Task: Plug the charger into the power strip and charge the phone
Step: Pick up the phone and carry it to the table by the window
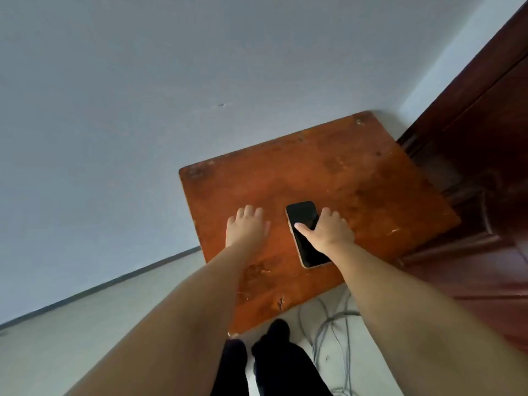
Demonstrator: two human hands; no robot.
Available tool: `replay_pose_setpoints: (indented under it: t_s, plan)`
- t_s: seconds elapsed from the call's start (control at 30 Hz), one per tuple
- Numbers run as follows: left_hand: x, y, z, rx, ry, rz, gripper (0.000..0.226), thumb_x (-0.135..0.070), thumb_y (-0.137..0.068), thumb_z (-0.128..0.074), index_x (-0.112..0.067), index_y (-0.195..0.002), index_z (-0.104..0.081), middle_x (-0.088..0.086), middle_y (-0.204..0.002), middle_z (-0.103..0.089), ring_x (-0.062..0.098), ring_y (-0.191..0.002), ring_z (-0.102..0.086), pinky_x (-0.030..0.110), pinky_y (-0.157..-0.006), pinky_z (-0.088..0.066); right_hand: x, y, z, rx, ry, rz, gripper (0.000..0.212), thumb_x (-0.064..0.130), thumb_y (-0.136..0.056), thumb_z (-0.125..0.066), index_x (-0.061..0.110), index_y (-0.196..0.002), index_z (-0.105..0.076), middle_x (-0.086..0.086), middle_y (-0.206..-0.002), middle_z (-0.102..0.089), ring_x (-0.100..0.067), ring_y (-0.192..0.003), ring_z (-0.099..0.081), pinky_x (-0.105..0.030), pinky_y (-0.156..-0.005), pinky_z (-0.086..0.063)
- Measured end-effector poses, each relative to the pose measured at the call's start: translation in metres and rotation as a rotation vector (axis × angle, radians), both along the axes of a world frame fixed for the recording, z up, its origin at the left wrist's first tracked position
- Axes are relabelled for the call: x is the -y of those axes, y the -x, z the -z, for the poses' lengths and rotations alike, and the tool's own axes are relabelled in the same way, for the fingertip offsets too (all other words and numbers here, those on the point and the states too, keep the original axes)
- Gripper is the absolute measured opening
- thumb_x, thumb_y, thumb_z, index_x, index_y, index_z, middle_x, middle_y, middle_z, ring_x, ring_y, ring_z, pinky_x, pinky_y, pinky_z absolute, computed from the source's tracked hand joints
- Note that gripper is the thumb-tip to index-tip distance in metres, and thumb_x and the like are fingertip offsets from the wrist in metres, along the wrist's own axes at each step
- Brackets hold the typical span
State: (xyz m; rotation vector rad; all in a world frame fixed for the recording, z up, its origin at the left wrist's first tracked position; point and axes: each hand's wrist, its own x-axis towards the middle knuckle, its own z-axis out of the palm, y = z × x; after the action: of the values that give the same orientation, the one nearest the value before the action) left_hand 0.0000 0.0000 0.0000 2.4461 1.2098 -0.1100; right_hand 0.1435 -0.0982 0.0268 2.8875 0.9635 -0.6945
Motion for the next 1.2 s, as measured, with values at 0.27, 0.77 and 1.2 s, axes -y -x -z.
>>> replay_pose_setpoints:
  t_s: [0.27,0.77,1.2]
  plan:
    - [0.021,0.004,0.039,-0.084,-0.092,0.07,0.059,-0.049,-0.095,-0.012,-0.024,-0.147,-0.004,0.003,-0.159,-0.007,0.022,-0.146,0.003,0.046,-0.116,0.003,-0.015,-0.013,0.009,-0.166,0.026,0.185,0.087,0.06,-0.069,-0.07,0.008,-0.131,-0.037,-0.015,-0.136,-0.047,-0.035,-0.121,-0.051,-0.042,-0.089,-0.048]
    - [0.002,-0.009,0.01,-0.101,0.014,0.037,0.047,-0.041,-0.097,-0.026,-0.017,-0.136,-0.038,0.008,-0.148,-0.036,0.026,-0.138,-0.026,0.046,-0.111,-0.024,-0.034,-0.02,-0.016,-0.515,-0.256,0.261,0.055,0.041,-0.083,-0.066,0.007,-0.124,-0.052,-0.014,-0.124,-0.06,-0.034,-0.11,-0.06,-0.038,-0.082,-0.054]
    - [-0.082,0.131,-0.099,-0.086,-0.276,-0.394,0.037,-0.027,-0.096,-0.029,-0.008,-0.093,-0.061,0.009,-0.091,-0.063,0.025,-0.079,-0.054,0.036,-0.07,-0.045,-0.14,0.071,-0.11,-0.785,-0.606,-0.165,0.037,0.031,-0.082,-0.069,0.008,-0.11,-0.063,-0.012,-0.112,-0.069,-0.029,-0.103,-0.064,-0.042,-0.094,-0.05]
